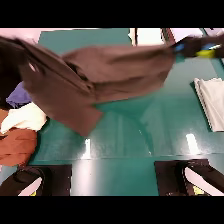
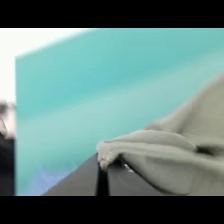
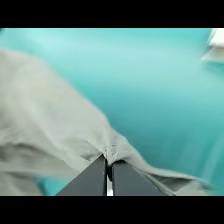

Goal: Fold the shirts.

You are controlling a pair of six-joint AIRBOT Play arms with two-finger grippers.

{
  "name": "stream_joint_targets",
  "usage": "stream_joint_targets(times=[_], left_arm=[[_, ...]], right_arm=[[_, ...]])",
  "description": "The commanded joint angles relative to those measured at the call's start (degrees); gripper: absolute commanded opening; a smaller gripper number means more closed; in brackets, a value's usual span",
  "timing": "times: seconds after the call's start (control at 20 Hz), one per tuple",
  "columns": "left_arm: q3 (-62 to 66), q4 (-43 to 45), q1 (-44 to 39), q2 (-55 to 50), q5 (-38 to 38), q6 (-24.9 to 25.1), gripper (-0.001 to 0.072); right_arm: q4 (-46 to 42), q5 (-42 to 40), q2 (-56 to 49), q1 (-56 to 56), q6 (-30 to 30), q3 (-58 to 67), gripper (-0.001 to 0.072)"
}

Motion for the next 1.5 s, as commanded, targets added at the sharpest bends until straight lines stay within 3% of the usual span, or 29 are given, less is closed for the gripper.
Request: stream_joint_targets(times=[0.0, 0.2, 0.35, 0.7, 0.85, 1.05, 1.2, 1.25, 1.3, 1.35, 1.45], left_arm=[[15.91, -0.44, 0.02, 0.28, -3.69, -0.52, 0.0027], [31.52, -5.68, 0.02, 0.28, -9.42, 0.59, 0.0026], [35.10, -7.48, 0.02, 0.28, -13.33, 0.59, 0.0026], [15.52, -8.35, 0.02, -8.66, -16.70, 2.01, 0.0026], [5.49, -9.38, 0.02, -19.28, -14.36, 1.81, 0.0026], [1.84, -9.97, 0.52, -34.91, -6.88, 1.77, 0.0027], [1.84, -10.56, 3.65, -40.28, -2.93, -4.66, 0.0028], [1.84, -11.85, 5.38, -40.46, -2.56, -5.97, 0.0143], [2.23, -13.77, 6.93, -40.44, -2.69, -5.90, 0.0411], [3.08, -15.78, 8.76, -40.35, -4.33, -5.79, 0.0458], [5.09, -20.26, 12.39, -39.82, -10.12, -2.99, 0.0458]], right_arm=[[-0.44, 6.43, 8.09, -11.04, 0.04, 9.86, 0.0016], [-0.35, 11.39, 12.15, -23.45, 0.44, 19.15, 0.0015], [-0.28, 15.76, 11.17, -30.18, 1.92, 24.06, 0.0015], [-3.76, 26.47, -2.97, -19.37, 7.02, 20.79, 0.0015], [-11.39, 25.73, -9.97, -9.88, 7.54, 8.90, 0.0015], [-13.97, 13.97, -20.48, -3.56, 7.45, -3.34, 0.0016], [-11.80, 8.72, -28.22, -3.28, 7.41, -1.53, 0.0019], [-11.15, 8.66, -30.40, -3.28, 6.25, 0.79, 0.0099], [-10.23, 9.03, -32.02, -3.50, 5.88, 3.15, 0.0289], [-9.18, 9.75, -33.29, -4.00, 5.86, 5.53, 0.0389], [-7.34, 12.79, -34.34, -4.76, 3.76, 9.09, 0.0401]])
